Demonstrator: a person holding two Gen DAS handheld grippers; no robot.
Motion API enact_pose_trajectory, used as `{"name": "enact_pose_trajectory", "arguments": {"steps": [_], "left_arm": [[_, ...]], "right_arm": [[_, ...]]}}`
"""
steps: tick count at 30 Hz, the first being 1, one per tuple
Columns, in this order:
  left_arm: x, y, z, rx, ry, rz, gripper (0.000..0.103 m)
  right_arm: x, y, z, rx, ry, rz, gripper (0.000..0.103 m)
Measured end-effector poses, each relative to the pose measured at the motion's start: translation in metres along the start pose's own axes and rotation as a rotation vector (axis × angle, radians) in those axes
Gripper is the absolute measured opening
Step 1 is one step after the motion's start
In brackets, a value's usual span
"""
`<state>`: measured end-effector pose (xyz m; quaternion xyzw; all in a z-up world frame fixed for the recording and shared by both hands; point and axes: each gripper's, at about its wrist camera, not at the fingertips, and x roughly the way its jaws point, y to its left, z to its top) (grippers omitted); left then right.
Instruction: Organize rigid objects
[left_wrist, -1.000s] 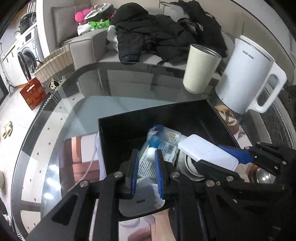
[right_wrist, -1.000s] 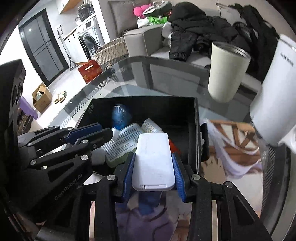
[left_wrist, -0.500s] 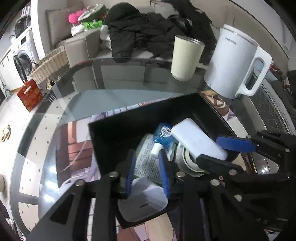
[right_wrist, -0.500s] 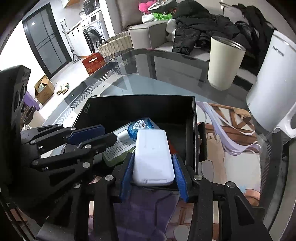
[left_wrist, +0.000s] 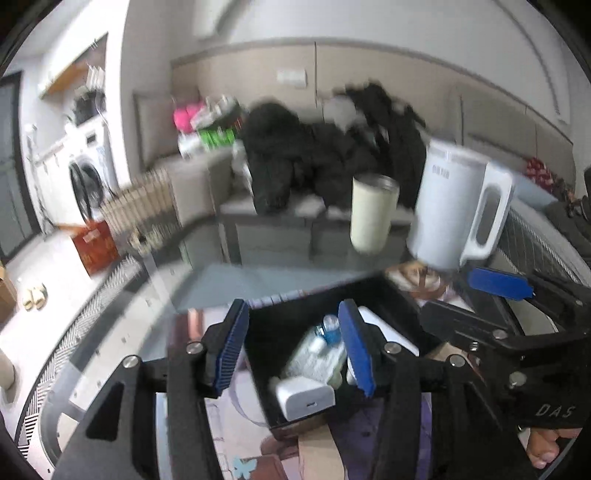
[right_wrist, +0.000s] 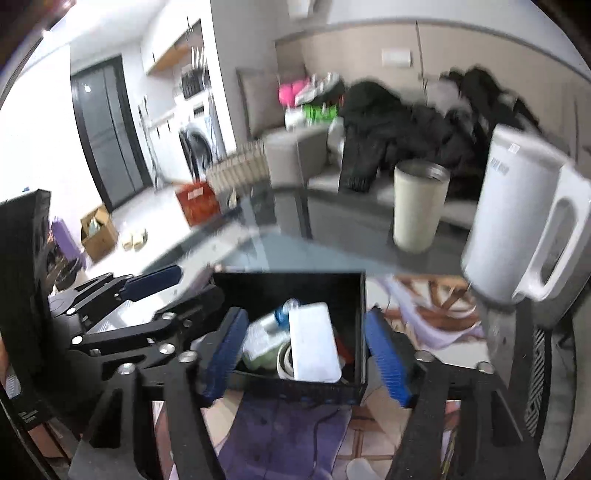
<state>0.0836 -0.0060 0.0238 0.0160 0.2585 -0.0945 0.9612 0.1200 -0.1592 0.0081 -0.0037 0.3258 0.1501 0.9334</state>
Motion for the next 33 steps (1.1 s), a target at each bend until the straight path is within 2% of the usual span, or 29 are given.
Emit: {"name": "enact_pose_trajectory", "arguments": {"steps": [3, 4, 7, 11, 13, 14, 17, 21, 27, 29, 33], "left_arm": [[-0.028, 0.003, -0.006, 0.0, -0.127, 0.035, 0.054], [-0.034, 0.004, -0.008, -0.002, -0.158, 0.046, 0.058], [-0.058, 0.011, -0.019, -0.03, -0.252, 0.073, 0.081], [-0.073, 0.013, -0.033, -0.012, -0.286, 0.087, 0.093], [-0.079, 0.013, -0.04, -0.011, -0.294, 0.086, 0.099], [-0.081, 0.014, -0.045, -0.018, -0.292, 0.089, 0.103], [-0.083, 0.017, -0.056, -0.037, -0.276, 0.102, 0.103], [-0.08, 0.013, -0.077, -0.002, -0.245, 0.11, 0.103], [-0.073, 0.018, -0.096, 0.001, -0.186, 0.152, 0.103], [-0.071, 0.017, -0.096, -0.004, -0.183, 0.149, 0.103], [-0.072, 0.015, -0.093, -0.017, -0.191, 0.155, 0.103]], "right_arm": [[-0.024, 0.003, -0.007, -0.005, -0.131, -0.005, 0.083], [-0.033, 0.005, -0.012, -0.013, -0.178, -0.009, 0.084], [-0.051, 0.01, -0.023, -0.042, -0.265, -0.004, 0.086], [-0.071, 0.007, -0.039, -0.024, -0.382, -0.009, 0.1], [-0.076, 0.007, -0.049, -0.01, -0.432, -0.025, 0.102], [-0.076, 0.007, -0.053, -0.012, -0.442, -0.032, 0.102], [-0.079, 0.008, -0.066, 0.003, -0.459, -0.07, 0.102], [-0.079, 0.008, -0.081, -0.003, -0.47, -0.097, 0.102], [-0.073, 0.001, -0.103, -0.013, -0.412, -0.099, 0.102], [-0.071, 0.0, -0.105, -0.017, -0.394, -0.075, 0.102], [-0.067, 0.003, -0.105, -0.01, -0.378, -0.101, 0.102]]}}
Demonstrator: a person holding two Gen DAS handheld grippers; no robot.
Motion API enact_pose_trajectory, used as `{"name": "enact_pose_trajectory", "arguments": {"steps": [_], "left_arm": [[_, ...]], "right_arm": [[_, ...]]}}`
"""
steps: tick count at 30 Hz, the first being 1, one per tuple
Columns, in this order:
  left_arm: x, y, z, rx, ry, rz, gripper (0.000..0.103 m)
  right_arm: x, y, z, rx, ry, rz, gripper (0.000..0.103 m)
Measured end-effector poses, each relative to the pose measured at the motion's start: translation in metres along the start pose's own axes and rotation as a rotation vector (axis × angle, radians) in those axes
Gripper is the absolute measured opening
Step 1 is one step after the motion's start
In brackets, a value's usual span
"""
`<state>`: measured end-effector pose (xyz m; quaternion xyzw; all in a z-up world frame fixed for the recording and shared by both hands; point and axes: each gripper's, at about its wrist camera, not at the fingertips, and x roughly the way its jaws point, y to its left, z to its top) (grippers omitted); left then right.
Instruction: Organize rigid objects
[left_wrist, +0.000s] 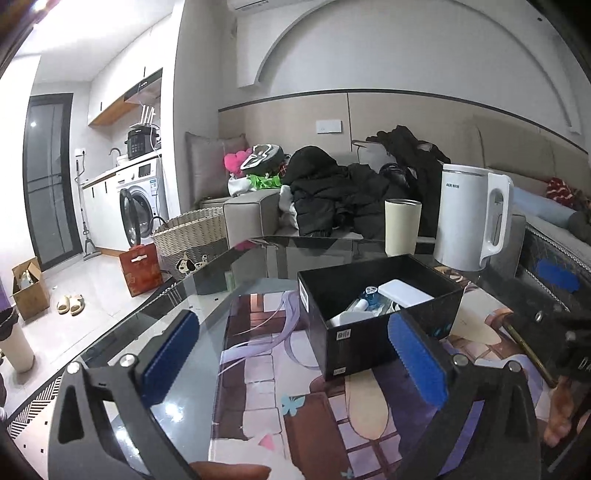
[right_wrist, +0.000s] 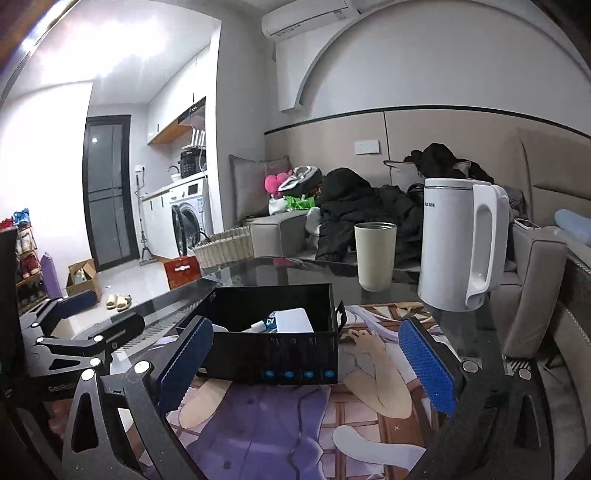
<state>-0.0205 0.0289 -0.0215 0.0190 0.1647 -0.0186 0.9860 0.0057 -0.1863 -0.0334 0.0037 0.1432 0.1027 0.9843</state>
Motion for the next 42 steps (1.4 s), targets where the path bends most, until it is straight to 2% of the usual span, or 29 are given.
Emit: {"name": "enact_pose_trajectory", "arguments": {"steps": [7, 18, 42], "left_arm": [[0.0, -0.002, 0.0, 0.002, 0.007, -0.012, 0.103], [-0.002, -0.006, 0.001, 0.011, 0.01, -0.021, 0.103], [0.004, -0.01, -0.002, 0.008, 0.058, -0.027, 0.103]], "right_arm": [[0.008, 0.0, -0.005, 0.0, 0.055, -0.015, 0.102], [0.006, 0.002, -0.005, -0.005, 0.048, -0.018, 0.102], [0.017, 0.0, -0.011, 0.005, 0.106, -0.022, 0.102]]}}
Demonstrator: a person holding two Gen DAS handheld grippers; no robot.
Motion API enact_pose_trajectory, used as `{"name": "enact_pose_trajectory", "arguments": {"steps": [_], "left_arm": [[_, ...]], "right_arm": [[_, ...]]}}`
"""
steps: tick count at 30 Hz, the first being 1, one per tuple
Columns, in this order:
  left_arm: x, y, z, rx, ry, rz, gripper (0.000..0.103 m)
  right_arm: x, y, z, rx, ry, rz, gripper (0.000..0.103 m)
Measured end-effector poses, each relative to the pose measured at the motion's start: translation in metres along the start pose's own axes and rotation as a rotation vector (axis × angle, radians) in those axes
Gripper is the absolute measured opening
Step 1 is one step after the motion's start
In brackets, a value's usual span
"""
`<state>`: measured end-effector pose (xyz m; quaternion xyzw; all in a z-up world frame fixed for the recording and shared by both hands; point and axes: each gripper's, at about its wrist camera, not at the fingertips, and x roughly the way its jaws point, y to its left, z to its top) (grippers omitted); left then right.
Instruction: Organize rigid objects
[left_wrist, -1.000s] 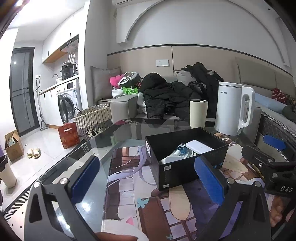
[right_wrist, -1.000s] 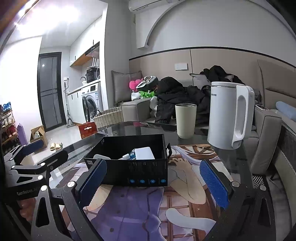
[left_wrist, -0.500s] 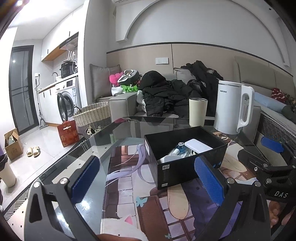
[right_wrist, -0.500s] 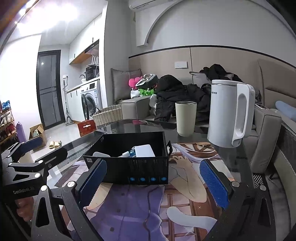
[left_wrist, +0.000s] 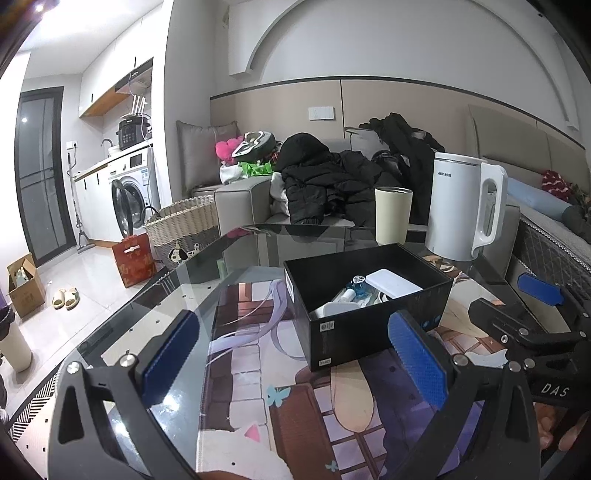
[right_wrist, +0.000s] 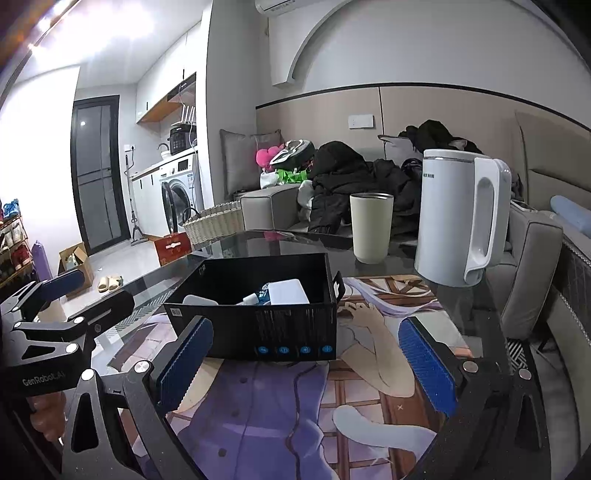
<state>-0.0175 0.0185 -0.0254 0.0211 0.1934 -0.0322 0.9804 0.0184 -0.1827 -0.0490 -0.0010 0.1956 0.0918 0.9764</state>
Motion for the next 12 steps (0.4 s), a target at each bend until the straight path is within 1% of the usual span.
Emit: {"name": "enact_pose_trajectory", "arguments": {"steps": [9, 12], "left_arm": [[0.0008, 0.0004, 0.0011, -0.004, 0.014, 0.002, 0.103], [0.0012, -0.0008, 0.0006, -0.003, 0.023, 0.013, 0.103]], "right_arm": [[-0.0006, 0.0009, -0.0003, -0.001, 0.003, -0.001, 0.102], [0.0003, 0.0007, -0.0005, 0.001, 0.007, 0.001, 0.102]]}}
